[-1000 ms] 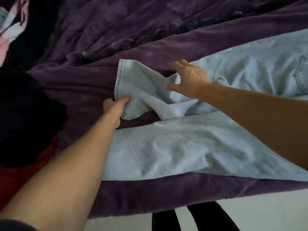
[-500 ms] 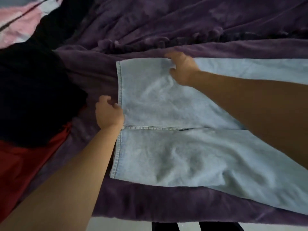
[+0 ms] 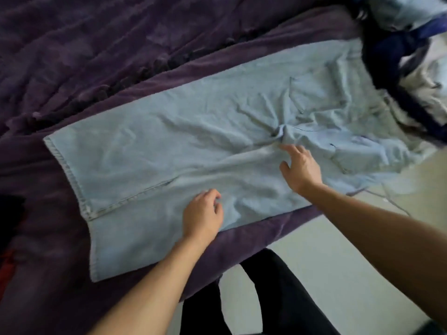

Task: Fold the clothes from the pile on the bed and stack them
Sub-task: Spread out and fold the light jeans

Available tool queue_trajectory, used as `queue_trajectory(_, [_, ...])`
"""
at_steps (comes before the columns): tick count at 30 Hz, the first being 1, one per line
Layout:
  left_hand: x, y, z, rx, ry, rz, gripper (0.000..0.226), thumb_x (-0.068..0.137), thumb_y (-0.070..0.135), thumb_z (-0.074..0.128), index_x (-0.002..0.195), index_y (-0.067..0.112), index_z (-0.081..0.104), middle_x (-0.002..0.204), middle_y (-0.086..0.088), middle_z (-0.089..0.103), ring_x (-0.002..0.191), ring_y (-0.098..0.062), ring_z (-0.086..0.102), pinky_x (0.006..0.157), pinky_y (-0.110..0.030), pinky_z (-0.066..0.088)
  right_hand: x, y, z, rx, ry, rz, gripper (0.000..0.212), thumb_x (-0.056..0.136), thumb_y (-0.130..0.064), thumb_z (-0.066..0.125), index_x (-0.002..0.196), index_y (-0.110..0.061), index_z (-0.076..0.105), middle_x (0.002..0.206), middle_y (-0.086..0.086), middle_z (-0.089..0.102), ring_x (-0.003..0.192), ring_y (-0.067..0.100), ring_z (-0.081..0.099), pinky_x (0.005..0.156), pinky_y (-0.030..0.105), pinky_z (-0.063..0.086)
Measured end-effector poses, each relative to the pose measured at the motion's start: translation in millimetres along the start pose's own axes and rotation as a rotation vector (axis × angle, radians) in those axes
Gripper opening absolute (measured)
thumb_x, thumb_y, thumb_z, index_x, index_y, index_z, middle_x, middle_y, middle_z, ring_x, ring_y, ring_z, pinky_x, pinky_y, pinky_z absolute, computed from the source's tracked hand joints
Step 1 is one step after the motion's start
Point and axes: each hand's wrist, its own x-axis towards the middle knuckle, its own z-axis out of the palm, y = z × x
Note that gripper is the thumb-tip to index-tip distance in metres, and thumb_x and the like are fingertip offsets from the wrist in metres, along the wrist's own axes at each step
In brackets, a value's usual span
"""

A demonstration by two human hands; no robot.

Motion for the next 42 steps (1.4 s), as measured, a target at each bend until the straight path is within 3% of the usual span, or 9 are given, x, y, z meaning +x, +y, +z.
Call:
queue_trajectory(6, [-15.4, 54.5, 79.8, 0.357, -0.299, 0.228, 0.032, 0.089, 0.03, 0.056, 0.12, 0.022, 0.053, 0.118, 0.0, 0.051, 0.114, -0.024, 0.048, 0.091, -0.035, 0.04, -11.1, 148.2, -42.4, 0.006, 0.187, 0.367, 0.05, 0.087, -0.02, 0.058, 0.136, -0.015, 0.048, 0.137, 0.015, 0.044, 0.126, 0.035, 0.038, 0.105, 0.043, 0.035])
queue_trajectory(14, [21.9, 82.9, 156.1, 0.51, -0.129, 0.157, 0.033, 0.078, 0.012, 0.063, 0.112, 0.014, 0.062, 0.103, -0.011, 0.056, 0.099, -0.034, 0.053, 0.08, -0.043, 0.044, 46.5, 289.6, -81.0, 0.772, 0.373, 0.965, 0.074, 0.061, -0.048, 0.071, 0.123, -0.015, 0.048, 0.11, 0.007, 0.061, 0.094, 0.028, 0.064, 0.08, 0.04, 0.056])
queue_trajectory(18, [13.3, 98.4, 156.4, 0.441, -0.093, -0.007, 0.017, 0.081, 0.004, 0.053, 0.094, 0.007, 0.063, 0.096, -0.013, 0.06, 0.094, -0.036, 0.056, 0.072, -0.044, 0.045, 70.6, 312.5, -92.2, 1.027, 0.375, 0.976, 0.055, 0.066, -0.038, 0.082, 0.101, -0.015, 0.046, 0.085, -0.001, 0.056, 0.089, 0.022, 0.062, 0.081, 0.038, 0.056])
queue_trajectory(24, [-46.5, 123.8, 142.2, 0.638, -0.311, -0.108, 0.03, 0.089, 0.016, 0.044, 0.114, 0.017, 0.06, 0.115, -0.006, 0.064, 0.108, -0.029, 0.058, 0.085, -0.038, 0.046, 41.2, 325.0, -103.6, 0.981, 0.343, 0.977, 0.04, 0.075, -0.031, 0.076, 0.11, -0.017, 0.061, 0.105, 0.004, 0.065, 0.09, 0.023, 0.063, 0.084, 0.036, 0.055])
queue_trajectory(27, [-62.0, 135.1, 133.5, 0.622, -0.352, -0.107, 0.019, 0.09, 0.021, 0.04, 0.097, 0.018, 0.058, 0.108, -0.006, 0.066, 0.101, -0.028, 0.059, 0.079, -0.036, 0.045, 33.9, 322.6, -116.7, 0.976, 0.306, 0.988, 0.035, 0.073, -0.032, 0.077, 0.101, -0.018, 0.06, 0.106, 0.008, 0.067, 0.092, 0.028, 0.065, 0.085, 0.044, 0.056])
queue_trajectory(32, [-29.3, 143.2, 96.2, 0.381, -0.007, -0.026, 0.025, 0.086, 0.031, 0.043, 0.078, 0.013, 0.058, 0.077, -0.015, 0.068, 0.076, -0.039, 0.062, 0.057, -0.038, 0.041, 74.5, 295.5, -153.4, 1.126, 0.308, 0.889, 0.042, 0.079, -0.027, 0.071, 0.115, -0.011, 0.057, 0.106, 0.004, 0.062, 0.095, 0.025, 0.063, 0.087, 0.041, 0.055])
queue_trajectory(35, [21.0, 141.2, 60.6, 0.28, 0.216, -0.043, 0.022, 0.089, 0.024, 0.052, 0.081, 0.006, 0.063, 0.07, -0.025, 0.064, 0.069, -0.045, 0.062, 0.059, -0.043, 0.046, 116.5, 264.5, -173.3, 1.254, 0.284, 0.819, 0.026, 0.082, -0.024, 0.07, 0.095, -0.012, 0.052, 0.097, 0.006, 0.062, 0.078, 0.019, 0.063, 0.061, 0.031, 0.058])
queue_trajectory(37, [58.0, 139.0, 30.8, 0.259, 0.286, -0.016, 0.031, 0.086, 0.032, 0.046, 0.074, 0.007, 0.059, 0.062, -0.023, 0.06, 0.064, -0.044, 0.06, 0.057, -0.043, 0.045, 148.5, 241.6, -184.2, 1.348, 0.227, 0.774, 0.017, 0.087, -0.02, 0.066, 0.087, -0.014, 0.05, 0.086, 0.005, 0.059, 0.064, 0.014, 0.058, 0.041, 0.021, 0.048])
queue_trajectory(42, [153.2, 134.8, -33.6, 0.294, 0.322, 0.04, 0.036, 0.086, 0.037, 0.044, 0.07, 0.006, 0.056, 0.067, -0.023, 0.061, 0.068, -0.043, 0.06, 0.059, -0.042, 0.043, 225.5, 186.4, -204.2, 1.451, 0.132, 0.741, 0.012, 0.09, -0.015, 0.061, 0.084, -0.013, 0.051, 0.072, 0.004, 0.05, 0.052, 0.011, 0.048, 0.04, 0.018, 0.045])
